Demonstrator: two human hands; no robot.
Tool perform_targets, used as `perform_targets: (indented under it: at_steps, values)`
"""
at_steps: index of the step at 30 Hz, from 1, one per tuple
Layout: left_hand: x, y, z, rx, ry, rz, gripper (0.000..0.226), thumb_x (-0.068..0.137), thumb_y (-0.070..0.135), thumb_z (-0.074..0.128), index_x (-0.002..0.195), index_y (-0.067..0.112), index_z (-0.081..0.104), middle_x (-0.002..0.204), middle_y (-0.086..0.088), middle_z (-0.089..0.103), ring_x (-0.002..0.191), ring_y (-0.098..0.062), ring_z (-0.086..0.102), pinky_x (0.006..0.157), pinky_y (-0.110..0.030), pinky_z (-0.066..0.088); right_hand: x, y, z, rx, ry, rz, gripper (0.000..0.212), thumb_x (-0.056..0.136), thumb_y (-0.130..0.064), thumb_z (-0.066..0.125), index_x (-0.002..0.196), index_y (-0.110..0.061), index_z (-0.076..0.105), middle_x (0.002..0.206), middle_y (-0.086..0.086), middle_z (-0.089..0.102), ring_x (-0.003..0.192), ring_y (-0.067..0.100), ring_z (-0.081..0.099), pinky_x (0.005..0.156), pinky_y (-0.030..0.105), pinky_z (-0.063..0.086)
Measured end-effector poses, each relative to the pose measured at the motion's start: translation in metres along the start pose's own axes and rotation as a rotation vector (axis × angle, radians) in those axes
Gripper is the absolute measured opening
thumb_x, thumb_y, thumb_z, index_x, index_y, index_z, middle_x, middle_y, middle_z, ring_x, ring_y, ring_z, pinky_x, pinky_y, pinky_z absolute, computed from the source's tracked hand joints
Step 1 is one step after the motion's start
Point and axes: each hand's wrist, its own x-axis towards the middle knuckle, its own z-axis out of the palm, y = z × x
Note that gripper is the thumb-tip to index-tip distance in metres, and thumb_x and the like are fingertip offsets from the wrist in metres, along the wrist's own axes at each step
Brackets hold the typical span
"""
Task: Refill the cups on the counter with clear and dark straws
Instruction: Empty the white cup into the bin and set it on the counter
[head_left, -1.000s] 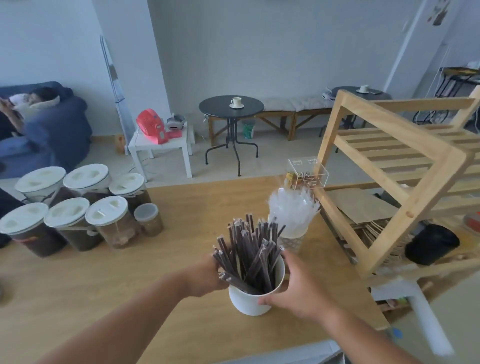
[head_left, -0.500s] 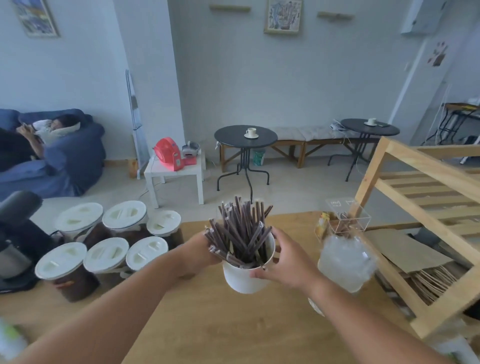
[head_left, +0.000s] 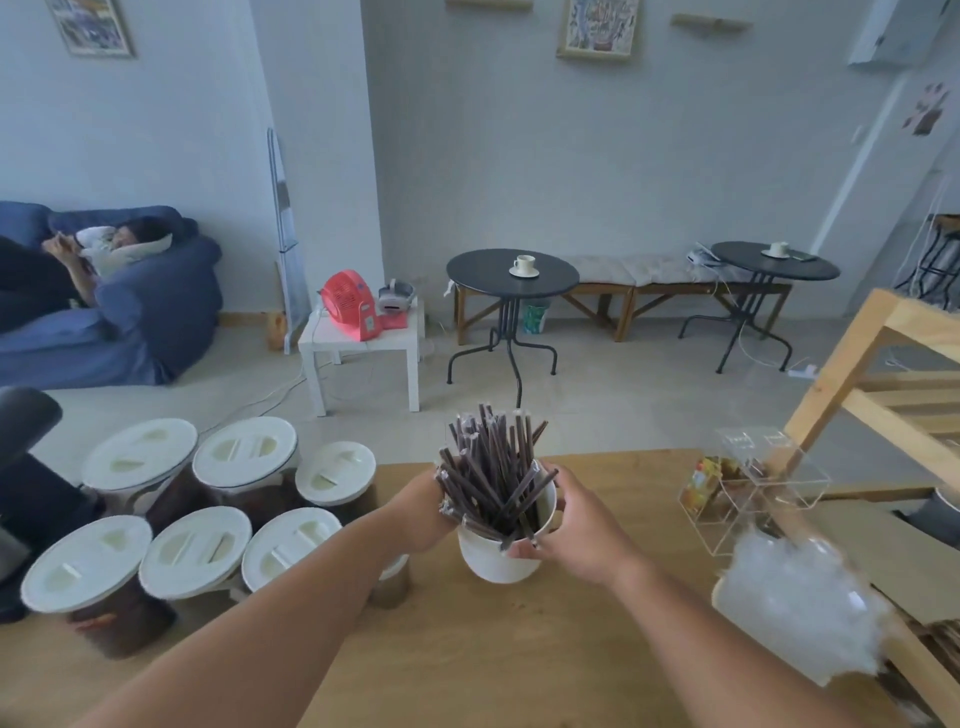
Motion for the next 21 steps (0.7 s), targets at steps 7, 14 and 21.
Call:
perform_targets:
  at_steps: [7,14,21]
  values:
    - [0.028,-0.012,0.022,0.025,-0.021,-0.073,0.027,0.096,0.011,0.059,0.119,0.021,0.069,0.116,0.007,0.066,0.106,-0.015,0.060,0.096,-0.032,0.050,0.024,0.036,0.009,0.026,0.013,0.026,0.088,0.057,-0.045,0.105,0.126,-0.060,0.053,0.126,-0.028,0.066,0.114,-0.016,0.058,0.088,0.017,0.049]
    - [0.032,-0.015,0.028,-0.073,0.006,-0.077,0.037,0.091,0.004,0.057,0.121,0.024,0.067,0.118,0.001,0.069,0.110,-0.020,0.064,0.100,-0.042,0.053,0.031,0.044,0.010,0.069,0.012,0.033,0.088,0.062,-0.044,0.103,0.135,-0.048,0.056,0.134,-0.020,0.064,0.121,-0.007,0.056,0.091,0.023,0.049]
    - [0.020,-0.005,0.023,0.007,0.012,-0.185,0.039,0.088,0.010,0.059,0.112,0.040,0.050,0.093,0.024,0.051,0.092,-0.010,0.060,0.065,-0.011,0.039,0.005,0.036,0.001,0.024,-0.006,0.049,0.101,0.057,-0.038,0.099,0.128,-0.077,0.039,0.133,-0.045,0.055,0.120,-0.019,0.051,0.100,0.021,0.048]
